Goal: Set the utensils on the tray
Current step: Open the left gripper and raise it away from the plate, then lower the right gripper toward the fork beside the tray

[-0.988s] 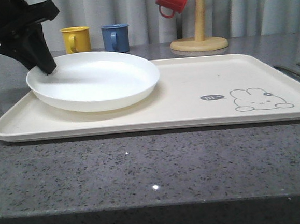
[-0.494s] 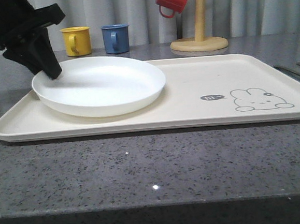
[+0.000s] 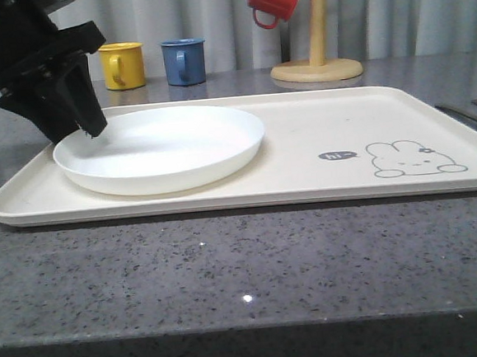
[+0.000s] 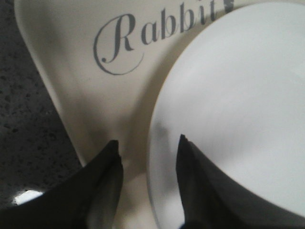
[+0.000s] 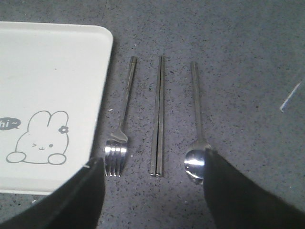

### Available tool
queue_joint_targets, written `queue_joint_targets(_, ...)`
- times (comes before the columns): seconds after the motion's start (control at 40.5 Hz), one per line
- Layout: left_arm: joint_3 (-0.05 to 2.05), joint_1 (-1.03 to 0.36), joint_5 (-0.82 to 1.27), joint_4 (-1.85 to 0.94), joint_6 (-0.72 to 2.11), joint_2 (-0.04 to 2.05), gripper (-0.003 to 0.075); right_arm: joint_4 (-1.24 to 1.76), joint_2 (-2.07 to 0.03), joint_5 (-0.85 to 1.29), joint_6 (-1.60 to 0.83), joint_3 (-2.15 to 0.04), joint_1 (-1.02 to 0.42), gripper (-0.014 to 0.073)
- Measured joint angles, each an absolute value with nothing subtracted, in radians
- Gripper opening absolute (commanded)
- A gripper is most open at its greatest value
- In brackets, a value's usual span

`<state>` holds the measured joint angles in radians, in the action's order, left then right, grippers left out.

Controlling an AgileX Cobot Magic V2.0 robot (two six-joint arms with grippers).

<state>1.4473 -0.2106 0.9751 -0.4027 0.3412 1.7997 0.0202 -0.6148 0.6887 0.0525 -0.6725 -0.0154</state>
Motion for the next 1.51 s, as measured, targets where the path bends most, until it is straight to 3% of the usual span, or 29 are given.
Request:
queue_joint_targets(0.371,1.445,-0.229,0.975,-0.319,0.351,1.593,0.0302,0.02,-0.615,0.689,0.052,-0.673,-0.015,0.0477)
queue_joint_targets(0.84,1.217,-0.453,0.947,-0.203,0.362,1.18,0.0302,0.02,-0.615,0.689,0.052,-0.673,-0.015,0.0477)
queue_joint_targets(1.236,0.995,-0.462,0.843,-0.172,0.362,0.816,0.0302,0.02,-0.615,0.689,0.052,-0.673,-0.015,0.0477)
queue_joint_targets(1.507,0.962,-0.463,0.828,-0.171,0.362,0.733,0.0302,0.02,-0.615,0.689,0.052,-0.673,-0.015,0.0477)
